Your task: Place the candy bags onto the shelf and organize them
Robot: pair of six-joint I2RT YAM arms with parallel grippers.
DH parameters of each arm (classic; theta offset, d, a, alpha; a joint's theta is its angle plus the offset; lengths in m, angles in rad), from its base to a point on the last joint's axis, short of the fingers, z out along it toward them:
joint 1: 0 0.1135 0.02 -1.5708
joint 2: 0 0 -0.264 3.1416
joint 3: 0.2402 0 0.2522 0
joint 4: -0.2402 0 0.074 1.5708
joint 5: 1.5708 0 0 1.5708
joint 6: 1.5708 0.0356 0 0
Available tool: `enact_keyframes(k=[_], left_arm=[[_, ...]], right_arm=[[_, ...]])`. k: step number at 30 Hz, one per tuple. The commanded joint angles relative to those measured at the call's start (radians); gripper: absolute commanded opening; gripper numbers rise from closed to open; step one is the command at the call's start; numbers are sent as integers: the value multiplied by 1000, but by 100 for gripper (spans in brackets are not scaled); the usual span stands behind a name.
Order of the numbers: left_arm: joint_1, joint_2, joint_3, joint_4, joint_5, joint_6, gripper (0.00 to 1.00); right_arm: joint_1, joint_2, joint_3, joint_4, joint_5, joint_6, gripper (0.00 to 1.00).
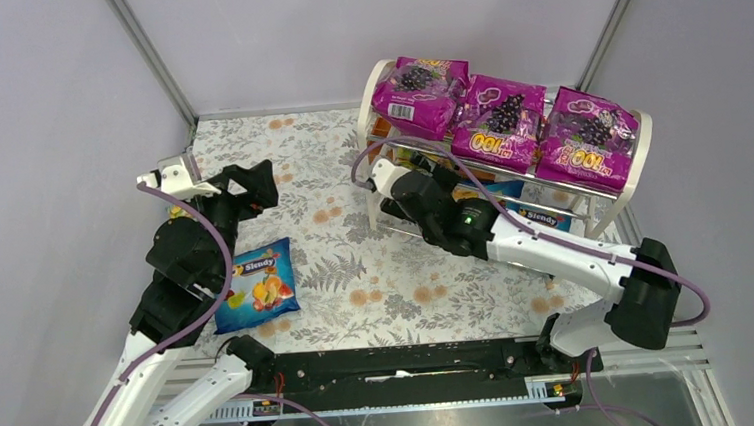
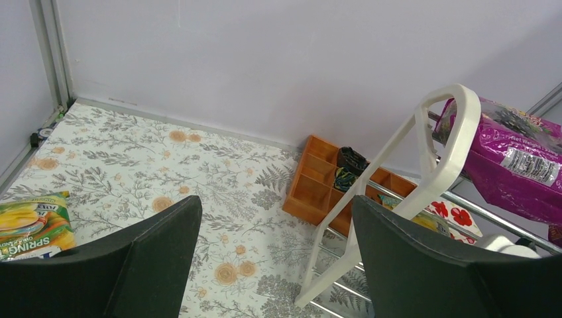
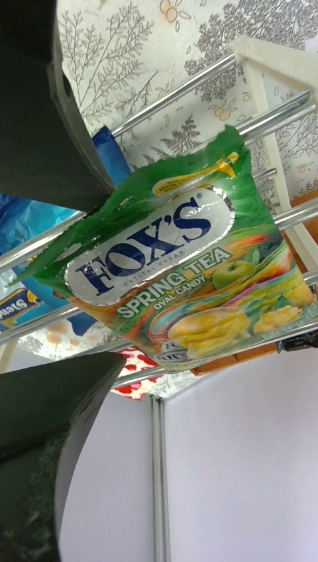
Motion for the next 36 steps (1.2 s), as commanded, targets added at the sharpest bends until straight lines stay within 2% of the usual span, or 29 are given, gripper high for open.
enact_keyframes(k=[1,7,12,14,25,36], left_arm=[[9,6,-11,37,26,-11,88],[20,10,-13,36,45,-21,88],[23,13,-14,35,53,-25,88],[25,14,-14,35,54,-25,88],[29,13,-17,35,62,-29,88],[29,11,-17,35,63,-31,88]], right_arm=[[-8,-63,11,-53,-42,124,78],[-7,-82,-58,55,-42,78,63],[-9,-65,-81,152,-78,3,41],[-9,-57,-96,198,-94,-42,36],[-14,44,-77,313,-124,-134,26],[-35,45,-96,330,-159,-180,27]])
